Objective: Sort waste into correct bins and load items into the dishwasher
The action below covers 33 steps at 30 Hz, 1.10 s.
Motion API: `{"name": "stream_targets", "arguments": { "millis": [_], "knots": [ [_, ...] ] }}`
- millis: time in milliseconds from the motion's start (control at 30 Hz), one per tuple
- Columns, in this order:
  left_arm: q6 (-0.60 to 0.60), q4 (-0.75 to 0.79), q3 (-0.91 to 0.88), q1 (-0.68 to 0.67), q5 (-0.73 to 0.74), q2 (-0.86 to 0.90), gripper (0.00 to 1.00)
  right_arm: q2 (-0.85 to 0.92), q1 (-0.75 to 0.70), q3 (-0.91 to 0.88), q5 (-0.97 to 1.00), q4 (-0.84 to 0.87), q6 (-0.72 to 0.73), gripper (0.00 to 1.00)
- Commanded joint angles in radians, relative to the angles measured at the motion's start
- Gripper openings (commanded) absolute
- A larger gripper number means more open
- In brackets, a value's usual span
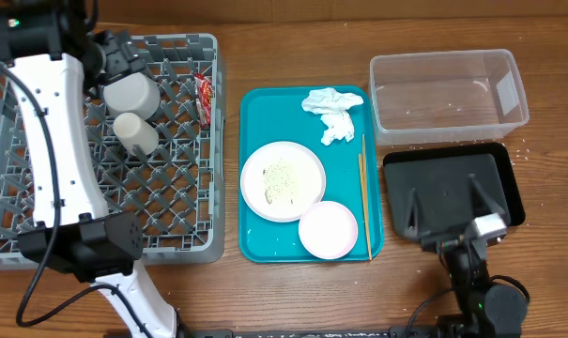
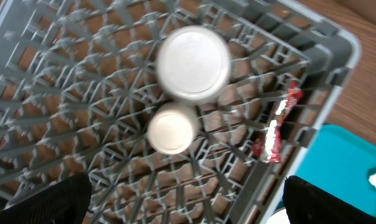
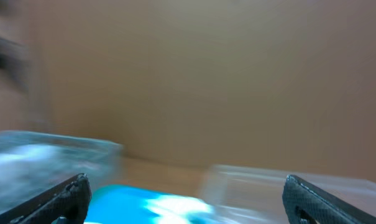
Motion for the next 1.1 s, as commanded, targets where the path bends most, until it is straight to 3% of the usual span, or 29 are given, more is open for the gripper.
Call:
{"name": "stream_targets", "arguments": {
  "millis": [0, 100, 200, 300, 433, 533, 700, 933, 1067],
  "knots": [
    [-0.040, -0.014, -0.002, 0.040, 0.025, 0.005, 1.00, -0.011, 0.008, -0.010, -0.612, 0.183, 0.286, 1.00],
    [-0.040, -0.014, -0.002, 0.040, 0.023, 0.005, 1.00, -0.011, 0.008, -0.010, -0.586, 0.402, 0.365, 1.00],
    [-0.040, -0.014, -0.002, 0.040, 0.023, 0.005, 1.00, -0.011, 0.008, -0.007, -0.317, 0.587, 0.521, 1.00],
    [-0.040, -0.014, -0.002, 0.040, 0.023, 0.005, 1.00, -0.011, 0.008, 0.025, -0.074, 0.595, 0.617, 1.00],
    [-0.039, -0.014, -0.002, 0.040, 0.022, 0.005, 1.00, 0.014, 0.008, 0.127, 0.074, 0.531, 0.619, 1.00],
    [-0.040, -0.014, -0.002, 0.040, 0.022, 0.005, 1.00, 0.077, 0.008, 0.262, 0.118, 0.422, 0.591, 1.00],
    [-0.040, -0.014, -0.002, 0.040, 0.022, 0.005, 1.00, 0.315, 0.008, 0.595, 0.017, 0.145, 0.348, 1.00],
    [-0.040, -0.014, -0.002, 0.040, 0.023, 0.005, 1.00, 0.849, 0.008, 1.231, -0.217, -0.451, 0.129, 1.00],
    [-0.040, -0.014, -0.002, 0.040, 0.023, 0.005, 1.00, 1.185, 0.038, 1.633, -0.214, -0.861, 0.005, 1.00]
  ]
}}
